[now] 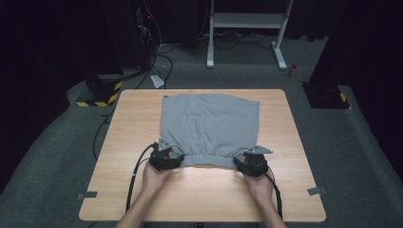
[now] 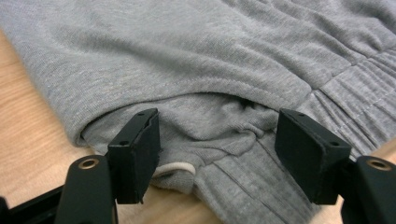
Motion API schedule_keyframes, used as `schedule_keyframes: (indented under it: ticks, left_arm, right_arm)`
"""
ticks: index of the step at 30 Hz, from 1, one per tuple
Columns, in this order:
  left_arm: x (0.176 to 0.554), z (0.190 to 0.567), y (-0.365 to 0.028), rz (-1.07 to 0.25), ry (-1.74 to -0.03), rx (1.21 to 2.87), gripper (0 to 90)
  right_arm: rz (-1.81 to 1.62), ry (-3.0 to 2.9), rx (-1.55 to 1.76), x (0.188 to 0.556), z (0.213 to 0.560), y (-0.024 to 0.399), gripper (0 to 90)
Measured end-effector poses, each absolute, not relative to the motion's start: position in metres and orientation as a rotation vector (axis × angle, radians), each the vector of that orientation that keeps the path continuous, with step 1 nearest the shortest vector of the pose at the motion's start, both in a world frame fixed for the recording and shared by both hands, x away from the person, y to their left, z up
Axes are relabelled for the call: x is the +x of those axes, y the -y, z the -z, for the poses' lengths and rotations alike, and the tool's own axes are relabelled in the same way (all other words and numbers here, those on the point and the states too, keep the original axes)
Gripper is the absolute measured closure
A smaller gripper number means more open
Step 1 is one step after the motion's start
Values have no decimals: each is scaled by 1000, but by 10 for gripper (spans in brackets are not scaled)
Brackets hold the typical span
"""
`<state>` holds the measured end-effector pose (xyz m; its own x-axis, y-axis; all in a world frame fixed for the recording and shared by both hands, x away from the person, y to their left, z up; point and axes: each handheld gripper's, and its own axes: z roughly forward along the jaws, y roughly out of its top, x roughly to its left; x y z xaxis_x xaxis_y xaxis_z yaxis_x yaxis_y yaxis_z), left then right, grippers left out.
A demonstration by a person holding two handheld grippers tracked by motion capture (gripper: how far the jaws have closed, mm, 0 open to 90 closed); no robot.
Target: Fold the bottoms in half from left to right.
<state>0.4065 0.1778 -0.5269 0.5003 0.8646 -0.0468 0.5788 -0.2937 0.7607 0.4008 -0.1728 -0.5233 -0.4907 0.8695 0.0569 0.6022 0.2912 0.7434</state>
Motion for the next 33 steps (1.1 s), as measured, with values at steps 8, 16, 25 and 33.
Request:
schedule_keyframes:
  ticks: [8,16,25,33]
  left_arm:
    - [395,527,-175,-490,-1182,1998,323]
    - [385,527,-175,-479,-1174,1999,336]
    - [369,527,-173,-479,-1167,2002,337]
    - [356,527,-172,-478,-1159,2004,339]
  right_arm:
    - [-1032,-2208,1320,389,523,176,484]
    - [-1033,-2206,1322,378,524,177,484]
    - [-1035,-2212,1322,365,523,179,485]
    - [-1035,-2215,1309,351,524,181,485]
